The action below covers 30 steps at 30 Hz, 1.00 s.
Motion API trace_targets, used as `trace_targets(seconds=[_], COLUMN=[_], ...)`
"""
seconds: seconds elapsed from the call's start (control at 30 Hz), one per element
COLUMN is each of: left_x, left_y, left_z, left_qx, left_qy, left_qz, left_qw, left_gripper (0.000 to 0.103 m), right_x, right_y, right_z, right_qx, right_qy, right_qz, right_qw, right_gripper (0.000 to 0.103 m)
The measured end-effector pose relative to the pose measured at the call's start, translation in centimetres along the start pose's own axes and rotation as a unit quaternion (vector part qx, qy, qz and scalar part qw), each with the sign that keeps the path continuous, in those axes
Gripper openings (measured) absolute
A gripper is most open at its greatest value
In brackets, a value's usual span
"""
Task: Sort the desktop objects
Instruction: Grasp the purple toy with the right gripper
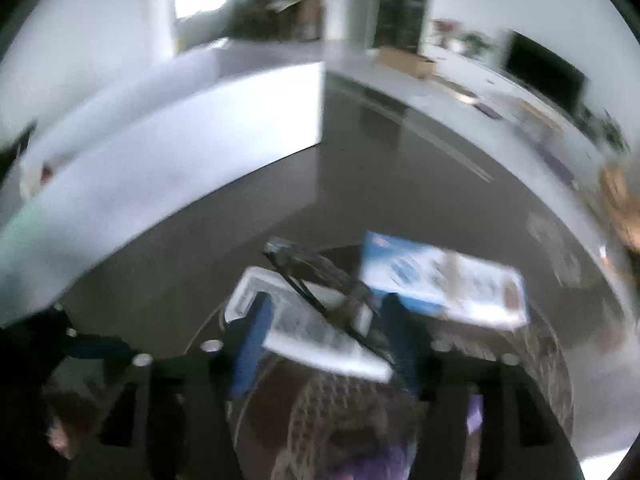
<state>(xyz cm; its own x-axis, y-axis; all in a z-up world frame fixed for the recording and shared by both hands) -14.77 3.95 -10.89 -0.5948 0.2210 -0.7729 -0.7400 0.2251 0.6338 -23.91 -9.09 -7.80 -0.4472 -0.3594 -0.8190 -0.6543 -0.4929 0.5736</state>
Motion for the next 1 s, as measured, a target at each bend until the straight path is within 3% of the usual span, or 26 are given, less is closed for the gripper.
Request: trace_targets(seconds=[0.07,0.23,0.33,0.43,0.47,0.6,0.77,0.9,1.0], left_x=[0.0,0.3,0.5,0.5,0.5,0.7,0.7,0.8,0.9], left_y=[0.1,0.1,0.2,0.2,0.2,0.1,0.2,0.3,0.3], left_z=[0.0,0.0,0.1,0.0,0.1,0.2,0.2,0.2,0.1], left_qx=[-0.003,0.001,0.005,-0.001,-0.002,-0.001,-0.003,0.0,0.001], left_qy=[-0.003,0.008,0.01,0.004,0.003,0.006,0.003,0.006,0.007], left_qz=[0.002,-0.003,-0.006,-0.002,-0.002,-0.003,-0.001,-0.003,-0.004], left_qw=[1.0,1.0,0.9999,1.0,1.0,1.0,1.0,1.0,1.0], left_gripper=[0.097,0.098,0.099,0.099,0.099,0.099,0.099,0.099,0.099], right_x=[1.5,0.9,1.7,0.9,0.8,0.3,-5.5,-8.8,-8.5], right_y=[0.0,0.4,-0.1,0.4,0.4,0.1,-0.9,-4.4,-7.1], right_z=[-0.4,2.4,4.2,4.2,4.3,4.5,6.7,10.4,12.0], right_qx=[-0.024,0.052,0.083,0.094,0.095,0.133,0.252,0.34,0.347], right_qy=[-0.007,0.011,-0.005,0.007,0.001,0.0,0.022,-0.055,-0.109], right_qz=[-0.027,-0.027,-0.053,-0.047,-0.051,-0.052,0.012,0.015,-0.019], right_qw=[0.999,0.998,0.995,0.994,0.994,0.99,0.967,0.939,0.931], right_gripper=[0.063,0.063,0.058,0.022,0.015,0.011,0.011,0.012,0.012])
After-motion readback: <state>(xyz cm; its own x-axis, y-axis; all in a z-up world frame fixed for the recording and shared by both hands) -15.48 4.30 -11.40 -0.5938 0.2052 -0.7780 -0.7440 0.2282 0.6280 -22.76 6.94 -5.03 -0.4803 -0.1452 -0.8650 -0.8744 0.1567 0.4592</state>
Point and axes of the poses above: each gripper's, at about its wrist camera, not at the fingertips, and x roughly the way its jaws point, z to its right, y to its top, the point moved 9 cm from there along x, roughly the way its jaws point, and after that the axes turned 10 degrees about x, right-handed, at the moved point
